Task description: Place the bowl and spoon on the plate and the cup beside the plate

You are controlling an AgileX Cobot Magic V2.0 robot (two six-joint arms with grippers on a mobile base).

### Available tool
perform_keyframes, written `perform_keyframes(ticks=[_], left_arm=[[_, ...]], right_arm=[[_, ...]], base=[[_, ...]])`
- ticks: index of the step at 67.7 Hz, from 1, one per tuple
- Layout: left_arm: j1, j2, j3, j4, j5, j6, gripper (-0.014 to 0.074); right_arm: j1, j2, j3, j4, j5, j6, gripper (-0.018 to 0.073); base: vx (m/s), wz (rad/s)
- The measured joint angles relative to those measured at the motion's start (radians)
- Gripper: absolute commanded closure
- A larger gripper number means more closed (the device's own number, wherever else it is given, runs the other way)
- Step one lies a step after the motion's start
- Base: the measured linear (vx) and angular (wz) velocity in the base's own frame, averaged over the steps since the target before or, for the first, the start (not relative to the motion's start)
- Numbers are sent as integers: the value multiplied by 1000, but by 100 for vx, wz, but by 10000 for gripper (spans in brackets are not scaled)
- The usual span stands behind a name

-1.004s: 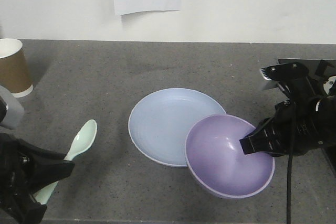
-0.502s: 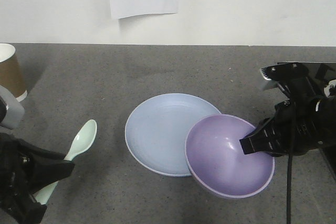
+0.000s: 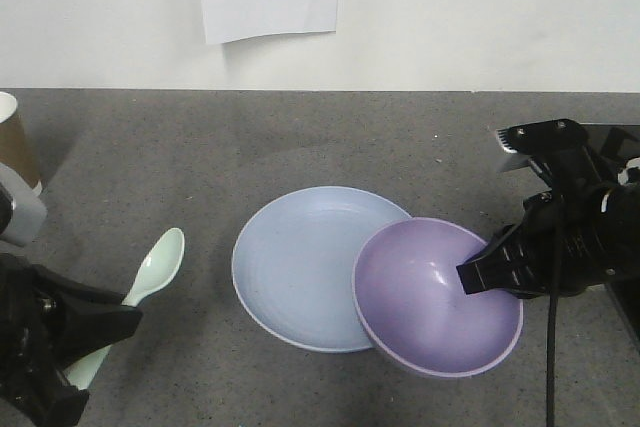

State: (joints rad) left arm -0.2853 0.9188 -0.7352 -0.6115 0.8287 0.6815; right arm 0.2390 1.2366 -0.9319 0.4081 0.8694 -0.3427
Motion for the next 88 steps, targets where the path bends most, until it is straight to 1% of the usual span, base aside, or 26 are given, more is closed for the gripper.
perform_keyframes(ticks=[88], left_arm=[[0,0,0,0,0,0,577]], right_arm=[[0,0,0,0,0,1,563]], base=[[1,0]])
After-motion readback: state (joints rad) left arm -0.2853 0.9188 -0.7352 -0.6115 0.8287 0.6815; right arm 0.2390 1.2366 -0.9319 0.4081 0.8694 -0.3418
